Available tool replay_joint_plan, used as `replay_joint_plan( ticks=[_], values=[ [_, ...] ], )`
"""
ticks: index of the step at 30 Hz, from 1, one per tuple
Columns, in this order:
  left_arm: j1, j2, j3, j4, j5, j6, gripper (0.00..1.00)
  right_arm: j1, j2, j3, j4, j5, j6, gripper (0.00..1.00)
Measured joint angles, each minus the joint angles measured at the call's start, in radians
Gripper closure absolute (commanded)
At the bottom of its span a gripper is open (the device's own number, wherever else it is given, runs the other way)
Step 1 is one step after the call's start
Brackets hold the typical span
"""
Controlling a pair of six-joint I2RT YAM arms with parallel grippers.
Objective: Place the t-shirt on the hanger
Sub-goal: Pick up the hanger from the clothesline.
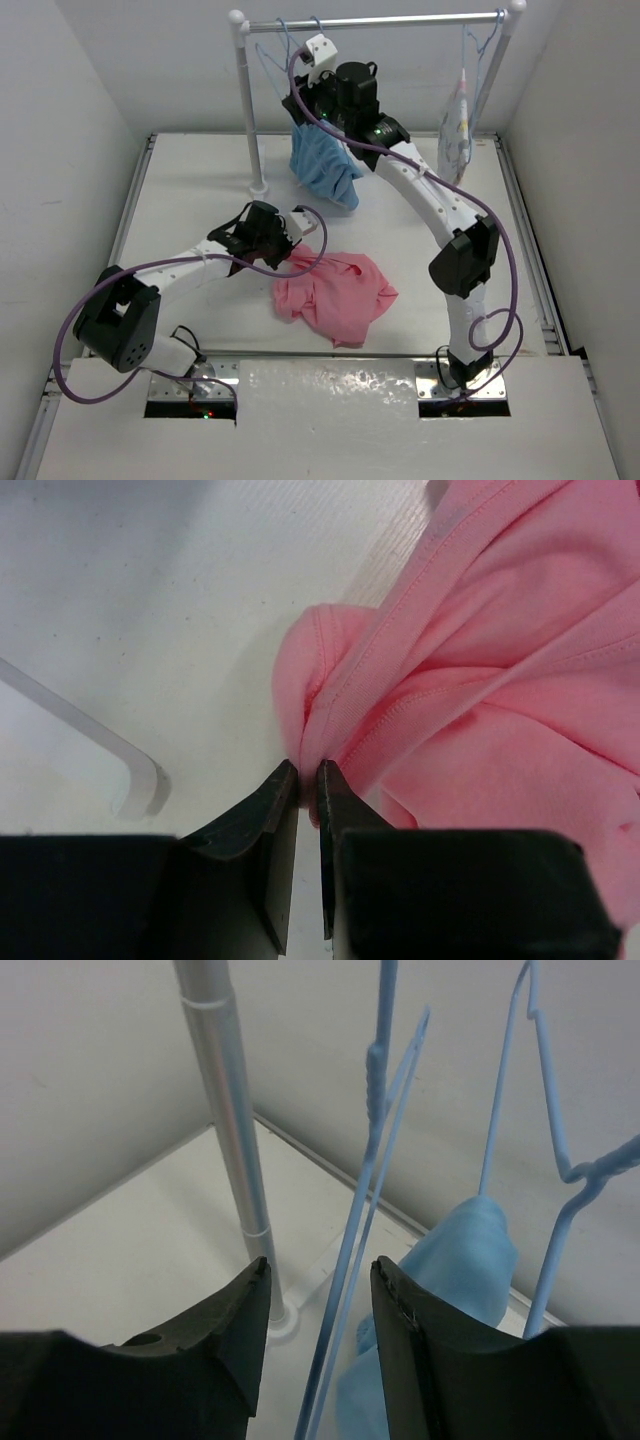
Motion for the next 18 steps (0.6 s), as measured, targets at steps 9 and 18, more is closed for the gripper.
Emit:
replay_joint_plan(
  ticks=[9,18],
  values=[
    [0.000,0.000,0.000,0.000,0.003,0.000,0.90,0.000,0.060,0.019,-0.005,0.064,-0.013,0.77],
    [0.001,-0.003,0.000,0.000,0.006,0.000,0.89,0.000,0.060,0.007,-0.011,0.079,-0.023,0.99]
  ],
)
